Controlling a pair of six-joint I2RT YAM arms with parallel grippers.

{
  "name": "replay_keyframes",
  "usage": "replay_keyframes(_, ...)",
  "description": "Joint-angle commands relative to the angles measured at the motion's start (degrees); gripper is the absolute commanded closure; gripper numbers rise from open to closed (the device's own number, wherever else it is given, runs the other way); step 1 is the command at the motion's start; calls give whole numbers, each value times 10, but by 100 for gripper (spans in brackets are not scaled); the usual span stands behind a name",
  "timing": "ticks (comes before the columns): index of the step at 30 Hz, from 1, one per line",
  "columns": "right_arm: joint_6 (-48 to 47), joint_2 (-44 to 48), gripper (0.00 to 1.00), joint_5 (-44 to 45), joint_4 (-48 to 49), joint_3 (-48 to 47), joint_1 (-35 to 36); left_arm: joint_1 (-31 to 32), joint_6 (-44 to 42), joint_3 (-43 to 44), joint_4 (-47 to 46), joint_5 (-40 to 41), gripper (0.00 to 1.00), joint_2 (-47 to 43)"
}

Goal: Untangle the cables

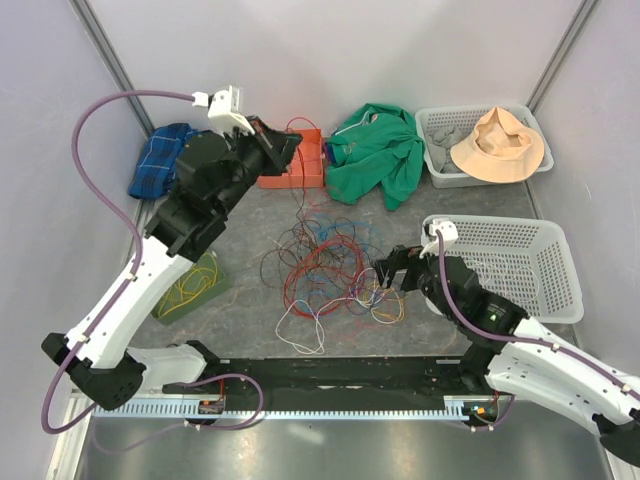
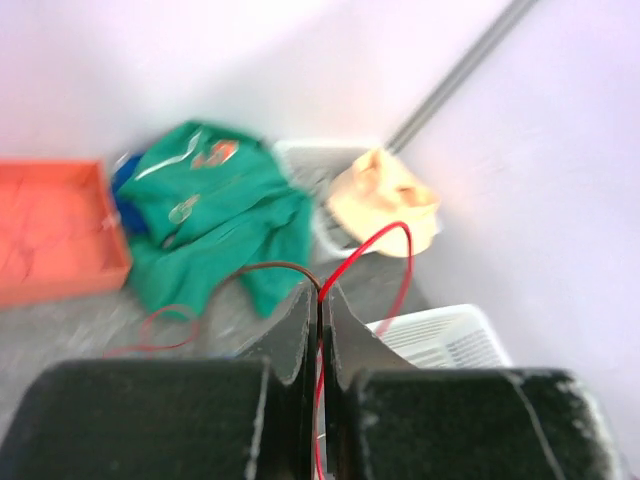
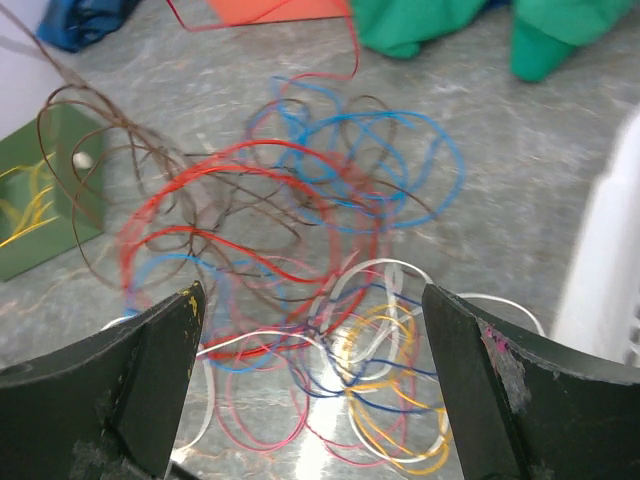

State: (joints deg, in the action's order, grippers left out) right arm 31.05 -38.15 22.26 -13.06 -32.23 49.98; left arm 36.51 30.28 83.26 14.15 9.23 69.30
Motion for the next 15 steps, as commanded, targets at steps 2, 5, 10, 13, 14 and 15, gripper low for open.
replay_keyframes(2,-35,-35,2,-75,109,-71,-1,5,-24,67,41,-106,98,27)
replay_keyframes(5,-55,-55,2,-97,160,-99,-1,8,-24,66,45,-117,98,28)
replay_keyframes(10,-84,-94,2,-87,238,-136,-1,9,-23,48,50,-134,98,23)
replay_keyframes(13,-93,-118,2,-82,277,-159,-1,9,-22,33,53,-140,98,20)
replay_keyframes(14,-94,-124,2,-98,288,-165,-1,9,-22,25,53,-141,98,18)
replay_keyframes(15,-97,-130,2,-102,300,-170,-1,9,-22,22,53,-142,98,18)
